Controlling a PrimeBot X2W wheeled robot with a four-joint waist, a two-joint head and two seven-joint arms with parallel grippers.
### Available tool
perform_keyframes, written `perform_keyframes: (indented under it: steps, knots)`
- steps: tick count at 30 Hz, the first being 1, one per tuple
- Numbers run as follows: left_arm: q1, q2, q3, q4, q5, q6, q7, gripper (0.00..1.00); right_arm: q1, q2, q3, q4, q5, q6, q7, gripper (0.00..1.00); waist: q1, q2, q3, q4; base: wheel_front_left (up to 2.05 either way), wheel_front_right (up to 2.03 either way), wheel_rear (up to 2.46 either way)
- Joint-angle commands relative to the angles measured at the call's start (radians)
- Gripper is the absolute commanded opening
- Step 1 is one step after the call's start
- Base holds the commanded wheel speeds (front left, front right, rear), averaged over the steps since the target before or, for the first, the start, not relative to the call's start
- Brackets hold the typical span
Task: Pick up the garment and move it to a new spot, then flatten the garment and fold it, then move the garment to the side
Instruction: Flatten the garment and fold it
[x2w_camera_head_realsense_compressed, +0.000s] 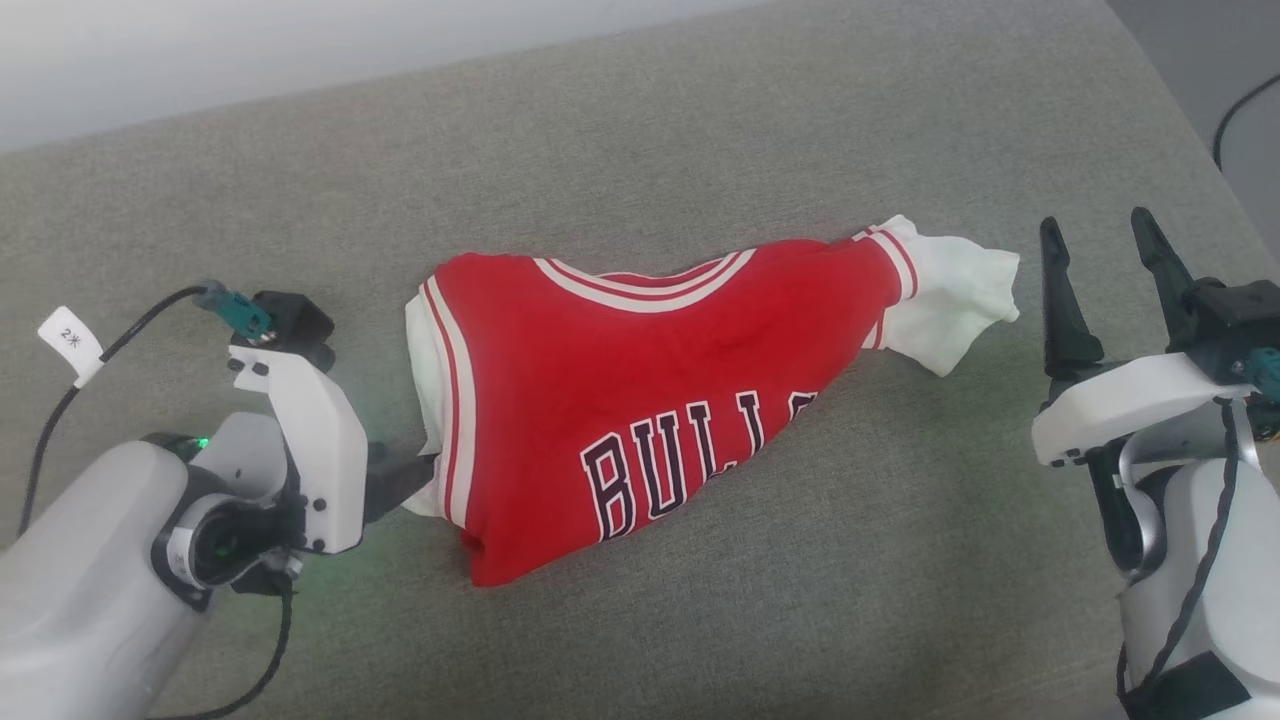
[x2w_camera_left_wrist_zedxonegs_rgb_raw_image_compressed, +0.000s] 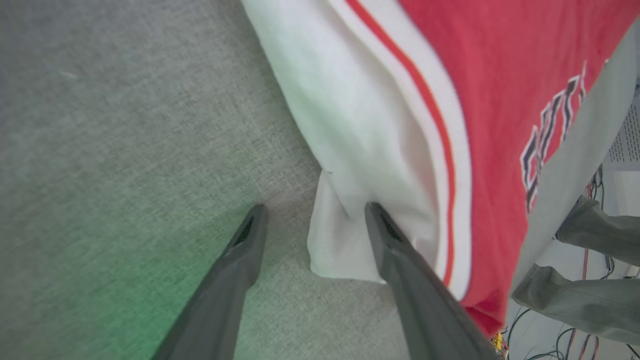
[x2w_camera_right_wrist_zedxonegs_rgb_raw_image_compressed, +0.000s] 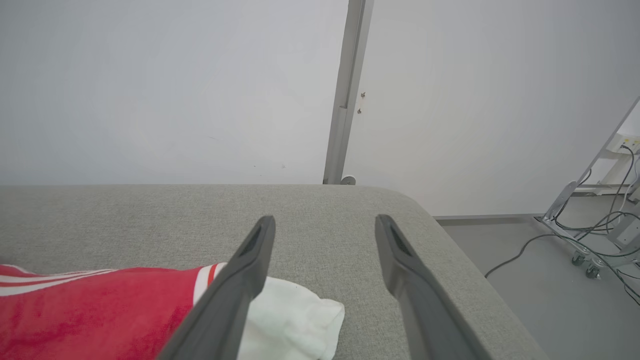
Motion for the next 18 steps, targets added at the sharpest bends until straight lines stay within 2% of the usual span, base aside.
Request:
perform_keyframes:
  steps: [1, 7, 18]
  knots:
    - [-0.009, 0.01, -0.004, 0.001, 0.013, 0.009, 0.003, 1.0, 0.0, 0.002, -0.001, -0.001, -0.005, -0.002, -0.002, 1.0, 0.0, 0.0, 0.0, 0.003, 0.0, 0.0, 0.0]
    - [-0.054, 0.024, 0.026, -0.045, 0.02, 0.028, -0.003, 1.0, 0.0, -0.003, -0.004, 0.004, -0.008, -0.002, -0.001, 1.0, 0.0, 0.0, -0.007, 0.012, 0.0, 0.0, 0.0]
    - [-0.083, -0.004, 0.023, -0.101, -0.004, 0.058, 0.034, 1.0, -0.001, 0.002, 0.011, 0.003, -0.003, -0.002, 0.002, 1.0, 0.0, 0.0, -0.012, 0.005, 0.0, 0.0, 0.0]
